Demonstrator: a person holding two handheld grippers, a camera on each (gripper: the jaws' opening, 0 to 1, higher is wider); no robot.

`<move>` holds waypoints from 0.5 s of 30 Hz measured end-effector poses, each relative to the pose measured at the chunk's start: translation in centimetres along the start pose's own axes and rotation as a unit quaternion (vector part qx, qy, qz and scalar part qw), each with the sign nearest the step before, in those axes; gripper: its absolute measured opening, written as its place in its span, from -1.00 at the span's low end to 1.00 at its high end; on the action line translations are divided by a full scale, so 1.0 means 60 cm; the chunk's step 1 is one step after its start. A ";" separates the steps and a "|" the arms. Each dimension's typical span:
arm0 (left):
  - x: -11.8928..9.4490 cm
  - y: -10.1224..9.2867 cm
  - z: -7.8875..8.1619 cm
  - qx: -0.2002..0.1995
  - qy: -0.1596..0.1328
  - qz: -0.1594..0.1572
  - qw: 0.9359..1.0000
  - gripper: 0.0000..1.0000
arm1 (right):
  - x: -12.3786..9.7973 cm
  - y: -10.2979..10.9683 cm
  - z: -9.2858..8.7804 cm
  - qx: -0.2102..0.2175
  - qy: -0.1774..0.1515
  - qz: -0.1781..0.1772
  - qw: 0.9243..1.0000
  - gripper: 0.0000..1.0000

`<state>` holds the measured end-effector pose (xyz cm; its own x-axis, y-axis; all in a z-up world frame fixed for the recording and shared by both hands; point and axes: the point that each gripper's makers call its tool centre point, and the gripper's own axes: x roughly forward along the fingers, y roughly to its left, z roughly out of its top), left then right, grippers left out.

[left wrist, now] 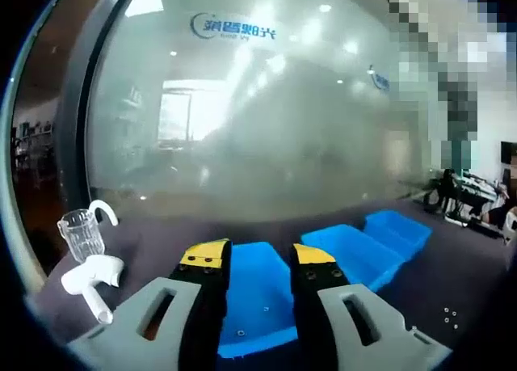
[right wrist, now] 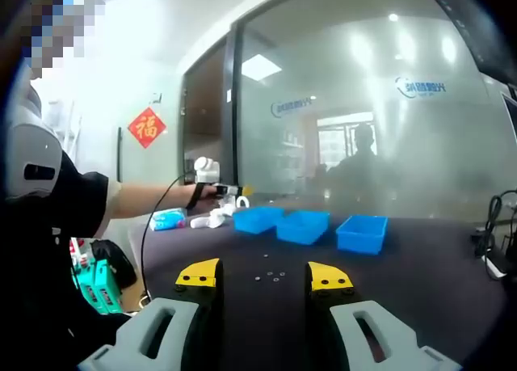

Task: Sort the screws, nuts, and washers into the corresponding bins

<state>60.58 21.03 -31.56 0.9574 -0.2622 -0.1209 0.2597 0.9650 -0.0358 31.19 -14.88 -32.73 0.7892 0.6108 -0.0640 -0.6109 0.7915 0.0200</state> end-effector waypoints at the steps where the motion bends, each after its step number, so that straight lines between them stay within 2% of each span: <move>1: -0.005 -0.002 -0.004 0.002 0.000 -0.003 1.000 -0.35 | 0.000 0.000 0.000 0.000 0.000 0.000 1.000 -0.28; 2: -0.010 -0.006 -0.006 -0.003 -0.001 -0.006 1.000 -0.32 | 0.000 0.001 -0.001 -0.001 0.000 0.000 1.000 -0.28; 4: -0.021 -0.030 -0.013 -0.013 -0.002 -0.035 0.999 -0.23 | 0.000 0.001 -0.001 -0.001 0.000 0.001 1.000 -0.28; 6: -0.030 -0.041 -0.022 -0.005 0.002 -0.040 0.999 -0.15 | 0.000 0.001 -0.001 -0.001 0.000 0.001 1.000 -0.28; 9: -0.056 -0.072 -0.031 -0.007 0.002 -0.062 0.998 -0.14 | -0.001 0.000 0.002 -0.001 -0.003 0.001 1.000 -0.28; 15: -0.125 -0.148 -0.026 -0.007 -0.020 -0.117 0.993 -0.14 | -0.003 -0.003 0.003 -0.001 -0.005 -0.001 1.000 -0.28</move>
<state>50.94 14.44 -31.86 0.8758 -0.4778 -0.0681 0.4733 0.8779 -0.0730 31.19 -15.14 -32.54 0.7904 0.6102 -0.0536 -0.6102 0.7921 0.0188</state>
